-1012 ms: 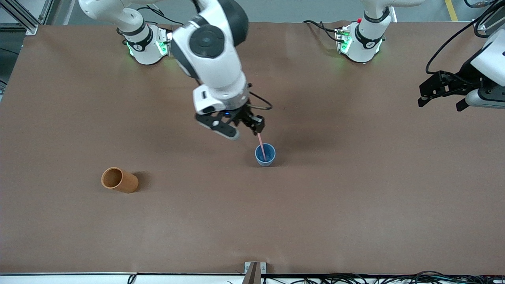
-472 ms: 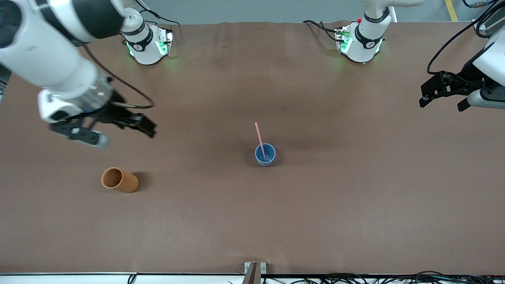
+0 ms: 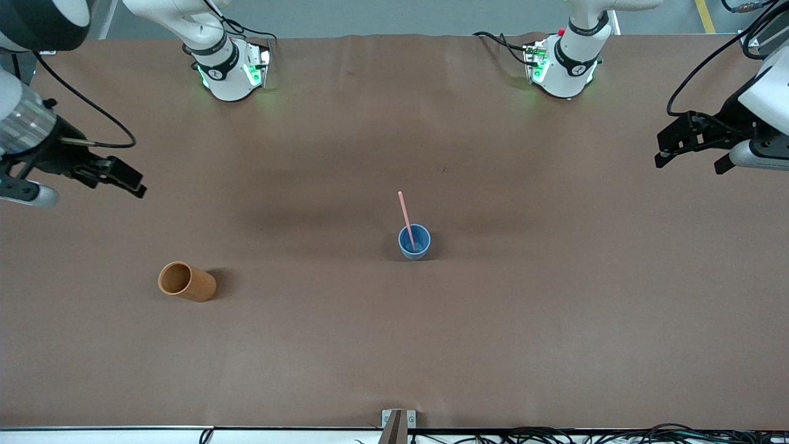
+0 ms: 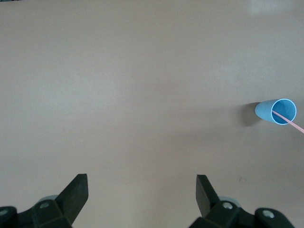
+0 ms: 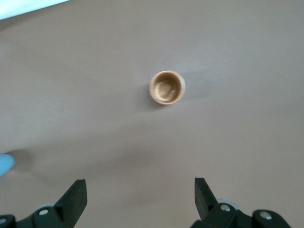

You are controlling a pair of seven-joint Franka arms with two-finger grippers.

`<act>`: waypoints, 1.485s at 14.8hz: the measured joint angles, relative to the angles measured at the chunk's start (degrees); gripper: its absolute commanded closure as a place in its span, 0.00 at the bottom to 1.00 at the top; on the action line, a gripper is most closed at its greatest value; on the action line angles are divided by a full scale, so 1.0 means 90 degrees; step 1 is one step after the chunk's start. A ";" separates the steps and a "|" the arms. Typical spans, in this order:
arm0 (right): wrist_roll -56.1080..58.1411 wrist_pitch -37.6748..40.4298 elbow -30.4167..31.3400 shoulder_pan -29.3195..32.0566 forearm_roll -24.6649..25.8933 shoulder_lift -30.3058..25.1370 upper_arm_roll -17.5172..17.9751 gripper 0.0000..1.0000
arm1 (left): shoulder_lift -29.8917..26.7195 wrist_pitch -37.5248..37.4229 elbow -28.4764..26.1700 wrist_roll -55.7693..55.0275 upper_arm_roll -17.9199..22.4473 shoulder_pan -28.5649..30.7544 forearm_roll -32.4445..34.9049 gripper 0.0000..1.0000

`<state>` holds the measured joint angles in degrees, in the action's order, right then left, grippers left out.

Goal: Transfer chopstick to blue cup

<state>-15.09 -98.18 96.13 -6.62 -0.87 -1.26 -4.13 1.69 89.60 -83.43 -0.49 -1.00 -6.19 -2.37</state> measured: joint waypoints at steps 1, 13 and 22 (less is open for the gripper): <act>0.0309 -0.0056 0.0161 0.0161 0.0099 -0.0119 0.0001 0.00 | 0.0000 0.0000 0.0000 0.0000 0.0000 0.0000 0.0000 0.00; 0.1425 0.1376 -0.1100 0.0712 0.0559 -0.0297 0.0043 0.00 | 0.0002 0.0000 0.0000 0.0000 0.0000 0.0000 0.0000 0.00; 0.1875 0.1376 -0.1113 0.0843 0.0097 -0.0003 0.0052 0.00 | 0.0002 0.0000 0.0000 0.0152 -0.0002 0.0000 0.0000 0.00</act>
<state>1.79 -85.80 86.12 0.96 0.00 -1.28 -3.67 1.70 89.59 -83.42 0.88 -1.02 -6.19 -2.37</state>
